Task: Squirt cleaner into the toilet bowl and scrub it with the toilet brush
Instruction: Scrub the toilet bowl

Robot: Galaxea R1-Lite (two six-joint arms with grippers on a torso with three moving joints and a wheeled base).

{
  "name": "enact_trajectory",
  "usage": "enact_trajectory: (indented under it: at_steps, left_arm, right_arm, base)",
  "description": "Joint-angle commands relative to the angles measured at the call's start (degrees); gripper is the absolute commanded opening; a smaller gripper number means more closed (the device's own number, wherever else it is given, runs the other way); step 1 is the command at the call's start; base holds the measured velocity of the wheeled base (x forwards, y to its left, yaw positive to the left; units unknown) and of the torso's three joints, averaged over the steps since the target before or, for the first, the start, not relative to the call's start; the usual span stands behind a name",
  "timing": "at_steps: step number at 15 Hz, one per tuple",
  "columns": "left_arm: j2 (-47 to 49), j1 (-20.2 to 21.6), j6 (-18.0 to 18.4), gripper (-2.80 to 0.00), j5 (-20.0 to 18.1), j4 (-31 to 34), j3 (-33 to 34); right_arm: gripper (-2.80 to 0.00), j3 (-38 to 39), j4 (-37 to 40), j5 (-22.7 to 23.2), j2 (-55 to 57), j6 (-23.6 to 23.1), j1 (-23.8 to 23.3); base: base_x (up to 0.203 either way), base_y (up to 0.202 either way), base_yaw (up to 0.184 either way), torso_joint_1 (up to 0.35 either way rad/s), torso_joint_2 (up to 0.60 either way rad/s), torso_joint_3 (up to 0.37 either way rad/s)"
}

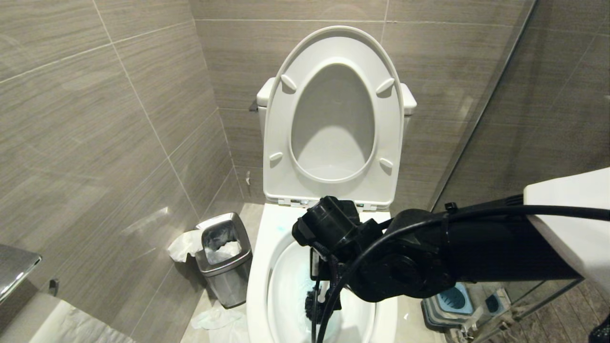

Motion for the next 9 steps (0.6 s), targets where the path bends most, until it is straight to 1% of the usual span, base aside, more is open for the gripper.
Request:
enact_trajectory:
  at_steps: [1, 5, 7, 9]
  left_arm:
    - [0.0, 0.0, 0.0, -2.8, 0.0, 0.0, 0.1]
    - [0.0, 0.0, 0.0, -2.8, 0.0, 0.0, 0.1]
    - [0.0, 0.0, 0.0, -2.8, 0.0, 0.1, 0.1]
    - [0.0, 0.0, 0.0, -2.8, 0.0, 0.1, 0.1]
  right_arm:
    - [-2.8, -3.5, 0.1, 0.6, 4.1, 0.2, 0.7]
    - [-2.8, -14.8, 0.3, 0.3, 10.7, -0.5, 0.5]
    - [-2.8, -19.3, 0.6, -0.2, 12.7, -2.2, -0.4]
    - [-2.8, -20.8, 0.5, -3.3, 13.3, -3.6, -2.6]
  base:
    - [0.0, 0.0, 0.0, 0.0, 0.0, 0.0]
    - [0.0, 0.0, 0.0, 0.0, 0.0, 0.0]
    - [0.0, 0.0, 0.0, 0.0, 0.0, 0.0]
    - [0.0, 0.0, 0.0, 0.0, 0.0, 0.0]
